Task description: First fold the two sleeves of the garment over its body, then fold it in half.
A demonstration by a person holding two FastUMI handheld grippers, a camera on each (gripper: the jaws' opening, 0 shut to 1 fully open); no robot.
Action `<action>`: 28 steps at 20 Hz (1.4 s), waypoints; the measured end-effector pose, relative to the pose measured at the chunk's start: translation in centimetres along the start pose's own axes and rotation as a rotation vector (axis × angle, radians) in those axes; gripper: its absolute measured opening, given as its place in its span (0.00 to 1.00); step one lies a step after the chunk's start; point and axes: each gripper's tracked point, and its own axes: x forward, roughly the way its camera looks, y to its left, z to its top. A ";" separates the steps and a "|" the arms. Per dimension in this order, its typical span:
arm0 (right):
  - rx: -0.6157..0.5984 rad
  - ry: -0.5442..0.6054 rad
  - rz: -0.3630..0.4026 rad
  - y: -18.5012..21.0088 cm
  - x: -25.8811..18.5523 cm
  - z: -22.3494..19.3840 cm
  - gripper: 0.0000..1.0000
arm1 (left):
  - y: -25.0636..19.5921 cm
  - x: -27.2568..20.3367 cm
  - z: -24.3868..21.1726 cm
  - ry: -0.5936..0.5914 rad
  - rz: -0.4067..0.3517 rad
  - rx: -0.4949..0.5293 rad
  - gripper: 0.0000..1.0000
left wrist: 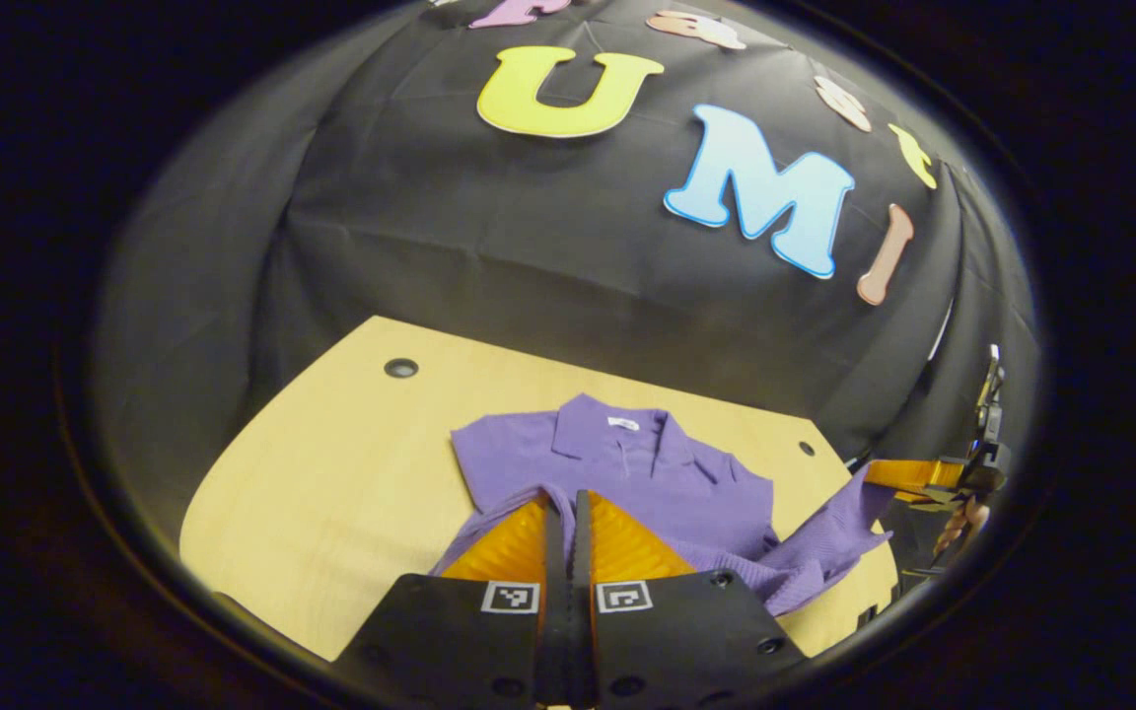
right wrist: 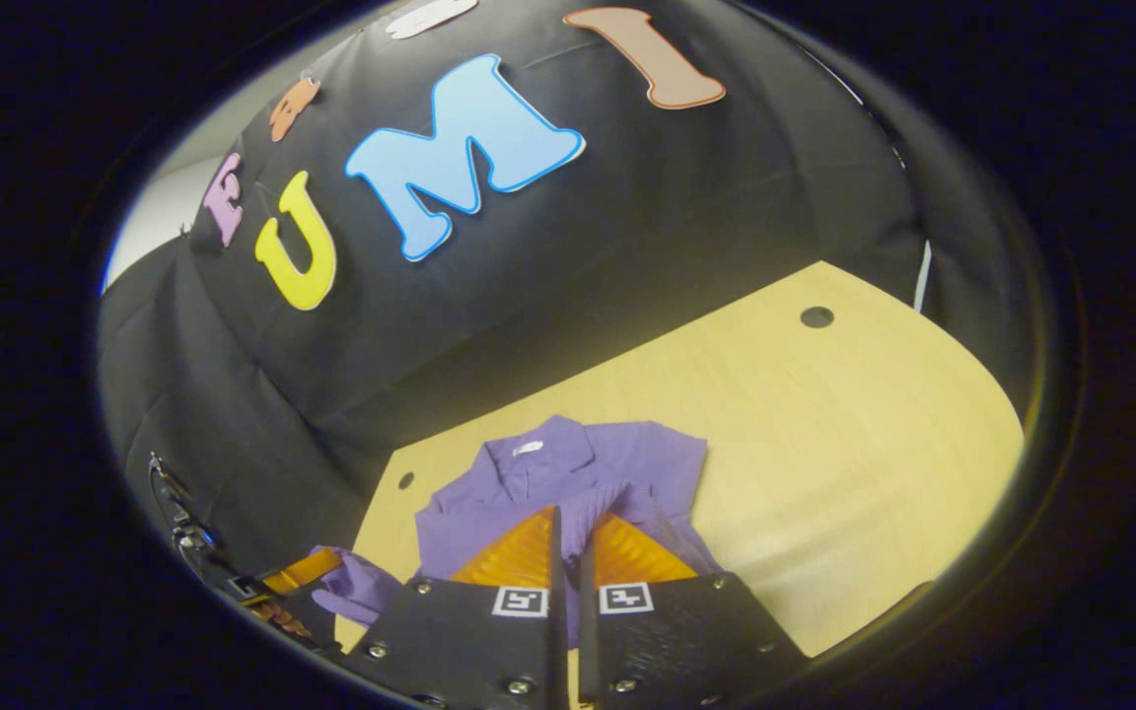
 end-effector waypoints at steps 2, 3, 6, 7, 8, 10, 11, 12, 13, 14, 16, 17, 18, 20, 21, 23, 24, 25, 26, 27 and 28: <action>-0.014 0.003 0.005 -0.4 2.3 1.3 0.00 | 0.1 2.7 1.9 -0.019 0.022 0.018 0.07; -0.018 0.002 0.010 -0.5 3.4 2.1 0.04 | 0.2 4.1 2.7 -0.024 0.032 0.030 0.07; -0.025 -0.007 0.016 -1.1 6.7 4.5 0.04 | 0.3 8.2 4.6 -0.033 0.065 0.070 0.07; -0.025 -0.016 0.014 -1.4 7.9 5.3 0.04 | 0.4 9.5 5.3 -0.042 0.075 0.084 0.06; -0.027 -0.020 0.011 -1.8 9.0 6.1 0.04 | 0.4 10.8 6.4 -0.062 0.084 0.098 0.07; -0.029 -0.021 -0.008 -3.0 11.2 6.9 0.04 | 0.5 13.4 8.0 -0.094 0.099 0.117 0.06; -0.027 -0.024 -0.017 -3.5 12.2 7.3 0.04 | 0.8 14.6 8.3 -0.096 0.114 0.128 0.06; -0.021 -0.027 -0.027 -4.1 13.2 7.6 0.04 | 0.9 15.6 8.2 -0.095 0.126 0.143 0.06; -0.018 -0.023 -0.037 -4.7 14.1 7.8 0.04 | 1.0 16.6 8.1 -0.094 0.139 0.162 0.06; -0.017 -0.016 -0.050 -5.4 15.0 7.5 0.04 | 1.1 17.7 7.9 -0.089 0.155 0.183 0.05; -0.028 0.005 -0.069 -6.4 16.7 6.9 0.04 | 1.7 19.3 7.2 -0.078 0.194 0.209 0.05; -0.043 0.012 -0.083 -7.0 17.5 6.5 0.04 | 2.2 20.0 6.8 -0.077 0.214 0.211 0.06; -0.058 0.016 -0.099 -7.5 18.2 6.4 0.04 | 2.7 21.0 6.9 -0.075 0.234 0.210 0.06; -0.089 0.023 -0.124 -8.3 19.5 6.0 0.04 | 3.6 21.8 6.3 -0.071 0.266 0.206 0.06; -0.097 0.032 -0.133 -8.5 19.9 5.7 0.05 | 4.1 22.1 6.0 -0.066 0.282 0.205 0.06; -0.109 0.044 -0.144 -8.5 20.2 5.8 0.05 | 4.5 22.4 5.3 -0.048 0.303 0.208 0.07; -0.121 0.045 -0.150 -8.7 20.3 5.7 0.05 | 4.4 22.5 5.1 -0.042 0.303 0.211 0.09; -0.133 0.044 -0.153 -8.6 20.1 5.8 0.05 | 4.3 22.4 5.3 -0.047 0.309 0.220 0.11; -0.147 0.041 -0.157 -8.5 20.0 5.9 0.05 | 4.1 22.3 5.5 -0.056 0.311 0.231 0.16; -0.160 0.038 -0.163 -8.5 19.5 6.0 0.07 | 3.9 22.2 5.9 -0.065 0.308 0.236 0.22; -0.173 0.037 -0.161 -8.2 19.1 6.2 0.12 | 3.5 22.0 6.1 -0.069 0.299 0.236 0.27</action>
